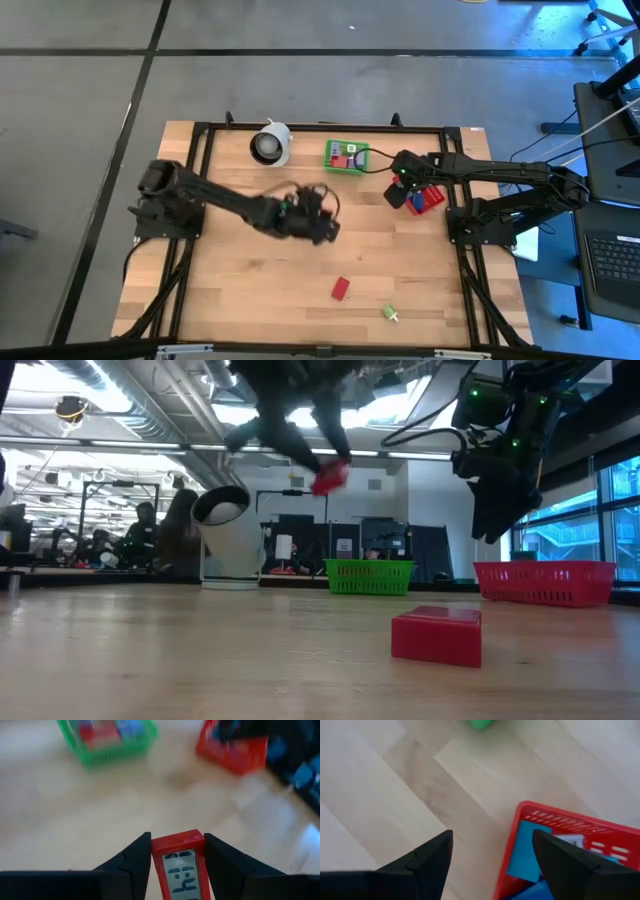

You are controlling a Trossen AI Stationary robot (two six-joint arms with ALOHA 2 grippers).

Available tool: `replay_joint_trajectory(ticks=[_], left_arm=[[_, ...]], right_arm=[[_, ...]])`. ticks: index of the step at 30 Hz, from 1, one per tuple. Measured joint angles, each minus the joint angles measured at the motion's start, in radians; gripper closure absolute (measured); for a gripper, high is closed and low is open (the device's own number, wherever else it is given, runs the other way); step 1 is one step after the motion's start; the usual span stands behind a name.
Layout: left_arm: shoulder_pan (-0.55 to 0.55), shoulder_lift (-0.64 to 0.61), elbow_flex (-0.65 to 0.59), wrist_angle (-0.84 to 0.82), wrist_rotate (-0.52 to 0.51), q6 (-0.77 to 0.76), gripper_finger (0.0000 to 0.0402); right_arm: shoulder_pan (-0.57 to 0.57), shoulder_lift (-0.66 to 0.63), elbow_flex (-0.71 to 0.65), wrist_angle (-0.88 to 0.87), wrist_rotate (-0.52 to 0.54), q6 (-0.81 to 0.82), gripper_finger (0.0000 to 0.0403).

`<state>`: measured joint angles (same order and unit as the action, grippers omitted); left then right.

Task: Pick & Place Office items
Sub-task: Put the bottom red digital timer into the red bin

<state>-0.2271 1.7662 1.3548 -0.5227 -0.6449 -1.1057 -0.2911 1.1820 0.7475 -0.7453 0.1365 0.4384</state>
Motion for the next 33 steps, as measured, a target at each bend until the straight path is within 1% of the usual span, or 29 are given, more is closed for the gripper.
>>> replay_joint_trajectory(ticks=[5, 10, 14, 17, 20, 22, 23, 25, 27, 29, 31, 33], left_arm=[[0.066, -0.146, 0.0, 0.013, -0.065, 0.203, 0.0246], [0.122, -0.281, 0.0, 0.137, -0.092, 0.423, 0.0249], [0.149, -0.333, 0.001, 0.3, -0.058, 0.619, 0.0244], [0.164, -0.345, 0.001, 0.371, -0.033, 0.734, 0.0244], [0.185, -0.356, 0.001, 0.402, -0.034, 0.793, 0.0247], [0.206, -0.362, 0.0, 0.42, -0.033, 0.81, 0.0246], [0.216, -0.363, 0.0, 0.429, -0.032, 0.816, 0.0245], [0.237, -0.367, 0.0, 0.434, -0.021, 0.827, 0.0243], [0.254, -0.368, 0.0, 0.456, -0.008, 0.837, 0.0243], [0.268, -0.368, 0.0, 0.472, 0.011, 0.84, 0.0246], [0.28, -0.368, 0.0, 0.495, 0.039, 0.842, 0.0248], [0.288, -0.368, 0.0, 0.521, 0.066, 0.856, 0.0248]], right_arm=[[0.0, 0.0, 0.0, 0.057, -0.036, 0.0, 0.0128], [0.005, 0.0, 0.0, 0.207, -0.085, -0.001, 0.0128], [0.02, 0.0, 0.0, 0.413, -0.135, -0.035, 0.0128], [0.044, 0.0, 0.0, 0.604, -0.214, -0.086, 0.0128], [0.08, 0.0, 0.0, 0.819, -0.309, -0.163, 0.0128], [0.112, 0.0, 0.0, 0.956, -0.331, -0.245, 0.0128], [0.128, 0.0, 0.0, 1.013, -0.327, -0.293, 0.0128], [0.156, 0.0, 0.0, 1.115, -0.273, -0.409, 0.0128], [0.182, 0.0, 0.001, 1.178, -0.177, -0.535, 0.0128], [0.202, 0.0, 0.001, 1.206, -0.063, -0.638, 0.0128], [0.209, 0.0, 0.001, 1.219, 0.046, -0.691, 0.0128], [0.209, 0.0, 0.001, 1.226, 0.106, -0.701, 0.0128]])
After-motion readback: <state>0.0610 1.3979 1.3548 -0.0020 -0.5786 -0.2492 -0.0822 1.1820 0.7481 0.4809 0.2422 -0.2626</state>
